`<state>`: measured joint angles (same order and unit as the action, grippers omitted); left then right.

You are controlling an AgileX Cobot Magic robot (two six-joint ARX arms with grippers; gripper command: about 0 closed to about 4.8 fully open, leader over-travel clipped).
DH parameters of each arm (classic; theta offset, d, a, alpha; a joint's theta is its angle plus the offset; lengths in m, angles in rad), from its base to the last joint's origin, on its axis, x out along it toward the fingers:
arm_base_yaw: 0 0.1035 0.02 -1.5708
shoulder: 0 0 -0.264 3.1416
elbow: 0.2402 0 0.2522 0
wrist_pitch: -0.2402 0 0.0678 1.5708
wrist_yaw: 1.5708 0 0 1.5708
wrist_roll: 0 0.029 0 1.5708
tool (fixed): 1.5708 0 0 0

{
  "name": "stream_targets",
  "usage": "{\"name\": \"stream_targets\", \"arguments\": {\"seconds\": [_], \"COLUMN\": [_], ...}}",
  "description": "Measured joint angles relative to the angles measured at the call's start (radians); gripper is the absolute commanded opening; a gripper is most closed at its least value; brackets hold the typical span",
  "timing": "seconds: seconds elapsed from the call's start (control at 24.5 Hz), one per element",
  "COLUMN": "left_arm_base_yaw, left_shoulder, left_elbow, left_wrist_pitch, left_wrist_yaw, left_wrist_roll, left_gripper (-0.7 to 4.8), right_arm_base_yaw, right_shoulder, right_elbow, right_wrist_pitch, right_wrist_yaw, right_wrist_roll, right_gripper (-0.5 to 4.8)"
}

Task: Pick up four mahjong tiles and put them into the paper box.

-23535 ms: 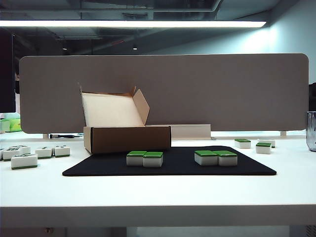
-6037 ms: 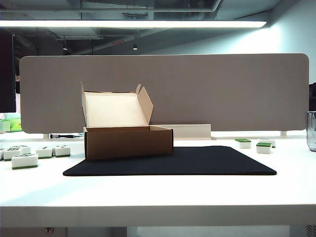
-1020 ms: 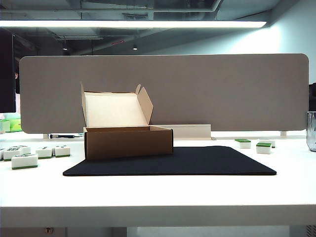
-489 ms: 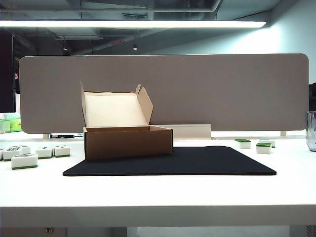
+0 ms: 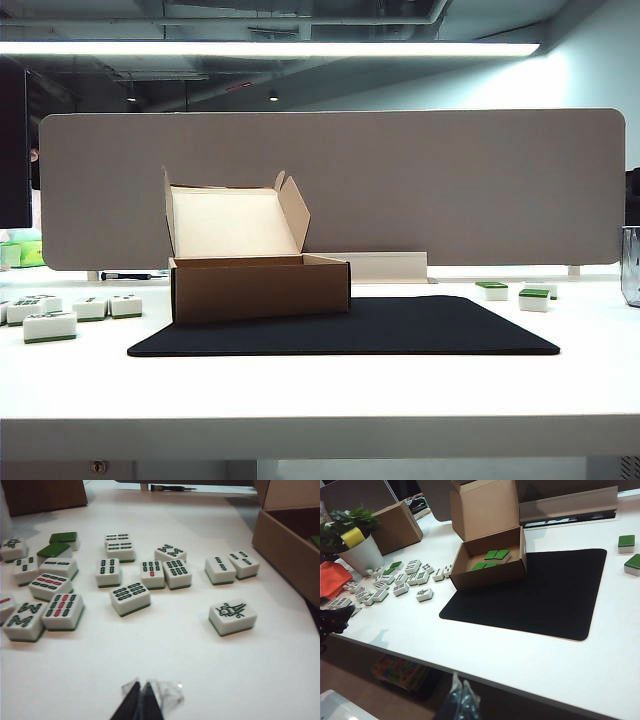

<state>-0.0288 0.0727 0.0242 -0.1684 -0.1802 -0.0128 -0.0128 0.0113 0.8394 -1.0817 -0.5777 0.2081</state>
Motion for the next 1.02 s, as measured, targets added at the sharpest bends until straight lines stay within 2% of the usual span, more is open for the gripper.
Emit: {"name": "stream_targets", "arguments": {"seconds": [0.24,0.53,1.02], "left_arm_base_yaw": [0.008,0.008,0.008], "left_shoulder": [-0.074,-0.071,-0.071], "left_elbow": [-0.014,-0.014,-0.014], "left_wrist_pitch": [-0.006,-0.008,-0.008], "left_wrist_yaw": [0.111,0.151,0.154], "left_wrist_roll": [0.014,0.017,0.019], "left_gripper": [-0.06,-0.06,-0.06], "right_arm_base_yaw": [0.0,0.0,0.0], "right_shoulder": [0.0,0.0,0.0], "right_elbow": [0.0,0.0,0.0], "right_wrist_pitch": [0.0,0.0,0.0], "right_wrist_yaw": [0.0,0.0,0.0], "right_wrist_roll": [0.0,0.0,0.0], "right_gripper": [-0.01,-0.01,-0.01]}}
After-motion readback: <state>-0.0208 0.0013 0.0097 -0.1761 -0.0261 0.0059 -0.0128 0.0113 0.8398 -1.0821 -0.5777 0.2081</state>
